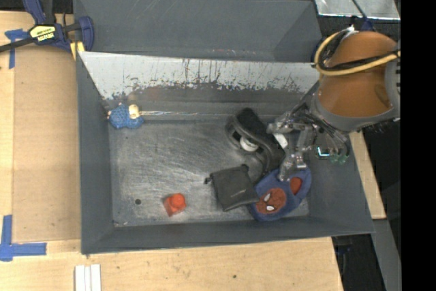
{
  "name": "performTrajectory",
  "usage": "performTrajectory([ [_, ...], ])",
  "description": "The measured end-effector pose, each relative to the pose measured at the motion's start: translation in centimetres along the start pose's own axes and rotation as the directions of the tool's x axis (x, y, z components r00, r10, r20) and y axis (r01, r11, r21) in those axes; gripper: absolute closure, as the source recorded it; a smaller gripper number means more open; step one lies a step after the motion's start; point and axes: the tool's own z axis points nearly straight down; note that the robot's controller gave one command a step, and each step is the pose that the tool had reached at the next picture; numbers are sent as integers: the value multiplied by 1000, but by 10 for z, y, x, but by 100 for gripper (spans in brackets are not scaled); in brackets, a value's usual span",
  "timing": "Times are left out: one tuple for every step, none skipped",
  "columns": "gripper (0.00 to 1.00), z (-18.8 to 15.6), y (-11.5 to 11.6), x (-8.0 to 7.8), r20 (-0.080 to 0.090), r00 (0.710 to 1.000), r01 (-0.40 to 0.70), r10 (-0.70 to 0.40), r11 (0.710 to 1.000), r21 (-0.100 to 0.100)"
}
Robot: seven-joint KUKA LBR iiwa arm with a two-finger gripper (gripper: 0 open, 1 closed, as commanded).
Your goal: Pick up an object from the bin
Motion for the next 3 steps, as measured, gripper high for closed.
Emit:
performTrajectory([
  [0,29,-12,22,45,980,193,-193,981,12],
  [0,41,13,48,26,831,555,-555,832,20],
  [0,42,17,55,19,498,867,-867,498,19],
])
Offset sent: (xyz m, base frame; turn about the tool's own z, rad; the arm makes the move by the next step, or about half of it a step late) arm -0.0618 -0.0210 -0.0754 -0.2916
